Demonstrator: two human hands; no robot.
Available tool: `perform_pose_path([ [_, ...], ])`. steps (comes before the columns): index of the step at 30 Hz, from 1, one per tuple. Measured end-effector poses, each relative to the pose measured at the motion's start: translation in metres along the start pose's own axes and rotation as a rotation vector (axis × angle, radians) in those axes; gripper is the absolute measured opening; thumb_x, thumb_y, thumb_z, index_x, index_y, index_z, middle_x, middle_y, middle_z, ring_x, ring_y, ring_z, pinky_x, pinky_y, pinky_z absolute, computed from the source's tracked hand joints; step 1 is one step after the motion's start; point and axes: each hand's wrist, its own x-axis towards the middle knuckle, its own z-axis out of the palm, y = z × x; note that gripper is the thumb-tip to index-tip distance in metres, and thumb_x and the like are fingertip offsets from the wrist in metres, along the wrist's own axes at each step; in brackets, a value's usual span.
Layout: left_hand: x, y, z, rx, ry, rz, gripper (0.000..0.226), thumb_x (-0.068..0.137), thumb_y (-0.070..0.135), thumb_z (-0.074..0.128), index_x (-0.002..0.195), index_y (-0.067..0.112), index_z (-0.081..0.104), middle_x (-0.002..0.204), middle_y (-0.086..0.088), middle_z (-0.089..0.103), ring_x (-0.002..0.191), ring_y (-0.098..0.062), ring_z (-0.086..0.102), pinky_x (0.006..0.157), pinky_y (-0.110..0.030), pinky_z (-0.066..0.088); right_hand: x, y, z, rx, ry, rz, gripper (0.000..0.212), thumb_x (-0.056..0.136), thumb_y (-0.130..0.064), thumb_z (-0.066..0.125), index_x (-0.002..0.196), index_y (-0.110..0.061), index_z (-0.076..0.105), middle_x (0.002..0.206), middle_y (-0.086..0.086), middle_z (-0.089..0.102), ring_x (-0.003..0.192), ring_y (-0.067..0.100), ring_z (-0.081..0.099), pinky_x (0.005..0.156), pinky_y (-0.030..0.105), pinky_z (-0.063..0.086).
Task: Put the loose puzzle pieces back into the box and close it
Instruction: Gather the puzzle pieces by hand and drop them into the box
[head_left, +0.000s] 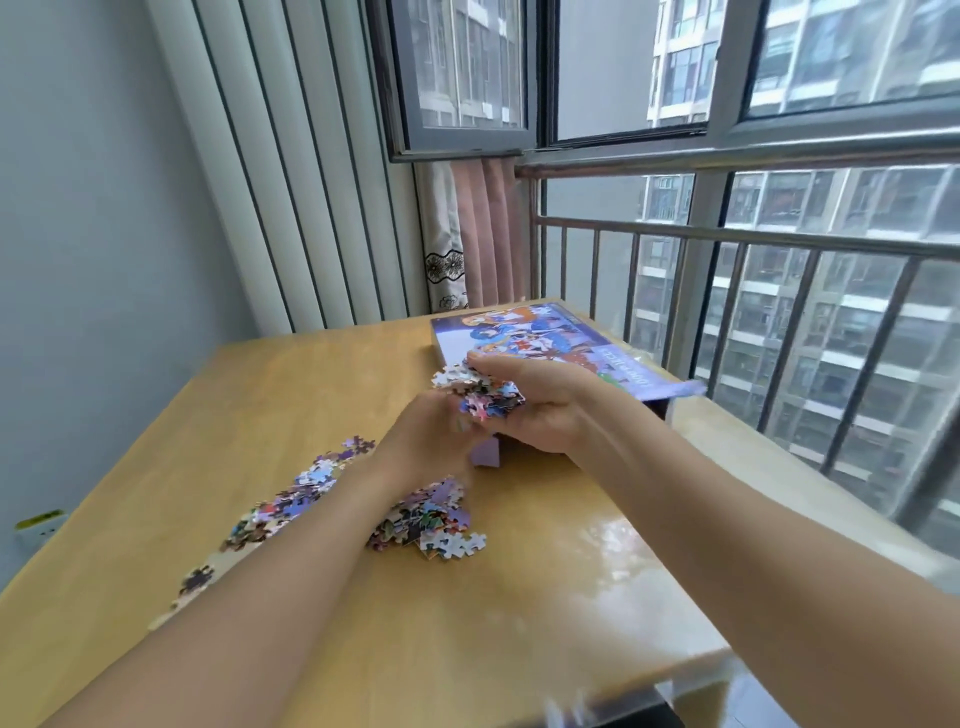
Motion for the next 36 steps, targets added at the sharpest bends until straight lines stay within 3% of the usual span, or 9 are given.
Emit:
perform_pose_path([
  [3, 0.015, -0.001, 0.004, -0.054, 0.128, -0.066, 0.012, 0.08, 0.012, 0.057, 0.078, 0.016, 0.068, 0.081, -0.005, 0.071, 0.077, -0.024, 0.063, 0.071, -0.041, 0.058, -0.01, 0.001, -0.009, 0.044, -0.012, -0.024, 0.007, 0.094, -0.002, 0.064, 0.094, 0.005, 0.064, 0.096, 0.02, 0.069, 0.086, 0.03, 0.067, 0.065, 0.042, 0.061],
  [6, 0.023, 0.011, -0.003, -0.027, 0.232, -0.027, 0.006, 0.083, 0.012, 0.073, 0.082, 0.018, 0.075, 0.076, 0.005, 0.07, 0.074, -0.014, 0.062, 0.065, -0.031, 0.048, -0.019, 0.005, -0.022, 0.032, -0.016, -0.005, 0.01, 0.093, -0.004, 0.065, 0.098, 0.006, 0.065, 0.096, 0.021, 0.07, 0.084, 0.029, 0.069, 0.066, 0.04, 0.063],
  [11, 0.033, 0.03, -0.017, -0.148, 0.352, -0.088, 0.055, 0.096, 0.04, 0.064, 0.064, -0.004, 0.054, 0.059, -0.007, 0.041, 0.062, -0.019, 0.032, 0.058, -0.035, 0.025, -0.013, 0.002, -0.046, 0.142, 0.126, 0.005, 0.007, 0.096, -0.004, 0.062, 0.101, -0.001, 0.058, 0.116, 0.023, 0.06, 0.096, 0.031, 0.065, 0.049, 0.039, 0.06],
  [14, 0.036, 0.027, -0.024, -0.162, 0.364, -0.089, 0.055, 0.093, 0.049, 0.064, 0.074, -0.002, 0.064, 0.068, -0.021, 0.057, 0.063, -0.02, 0.044, 0.062, -0.04, 0.045, -0.008, -0.006, -0.054, 0.228, 0.226, -0.014, 0.007, 0.096, -0.002, 0.062, 0.093, -0.004, 0.057, 0.112, 0.021, 0.059, 0.114, 0.032, 0.063, 0.061, 0.042, 0.06],
  [19, 0.035, 0.028, -0.032, -0.226, 0.342, -0.035, 0.059, 0.085, 0.062, 0.06, 0.085, 0.004, 0.072, 0.084, -0.019, 0.07, 0.067, -0.014, 0.051, 0.078, -0.047, 0.057, 0.002, -0.013, -0.056, 0.255, 0.349, -0.047, 0.013, 0.096, -0.005, 0.063, 0.104, 0.003, 0.057, 0.109, 0.023, 0.061, 0.088, 0.031, 0.065, 0.083, 0.044, 0.057],
  [22, 0.033, 0.034, -0.036, -0.258, 0.298, -0.023, 0.069, 0.079, 0.07, 0.058, 0.087, 0.002, 0.071, 0.084, -0.021, 0.069, 0.068, -0.014, 0.052, 0.082, -0.049, 0.058, 0.006, -0.019, -0.048, 0.254, 0.402, -0.089, 0.015, 0.1, -0.006, 0.056, 0.104, 0.008, 0.054, 0.122, 0.025, 0.06, 0.107, 0.033, 0.065, 0.093, 0.043, 0.055],
  [24, 0.032, 0.039, -0.037, -0.257, 0.287, -0.003, 0.048, 0.09, 0.056, 0.063, 0.082, 0.01, 0.074, 0.069, -0.012, 0.066, 0.066, -0.013, 0.052, 0.082, -0.047, 0.058, 0.006, -0.025, -0.039, 0.283, 0.393, -0.109, 0.02, 0.105, -0.003, 0.043, 0.095, 0.011, 0.053, 0.132, 0.025, 0.057, 0.123, 0.033, 0.059, 0.102, 0.041, 0.05],
  [28, 0.036, 0.045, -0.04, -0.257, 0.265, -0.018, 0.045, 0.095, 0.049, 0.063, 0.083, 0.007, 0.074, 0.059, 0.001, 0.056, 0.061, -0.015, 0.05, 0.08, -0.046, 0.058, 0.024, -0.035, -0.024, 0.403, 0.441, -0.202, 0.031, 0.1, -0.001, 0.035, 0.121, 0.002, 0.057, 0.12, 0.019, 0.065, 0.108, 0.038, 0.065, 0.083, 0.05, 0.057],
  [36, 0.035, 0.06, -0.057, -0.287, 0.264, -0.042, 0.05, 0.097, 0.046, 0.062, 0.093, -0.004, 0.071, 0.063, -0.009, 0.058, 0.057, -0.018, 0.053, 0.065, -0.032, 0.049, 0.05, -0.038, -0.024, 0.533, 0.355, -0.279, 0.068, 0.07, -0.075, 0.056, 0.112, -0.023, 0.067, 0.104, 0.006, 0.075, 0.095, 0.031, 0.072, 0.092, 0.048, 0.055],
])
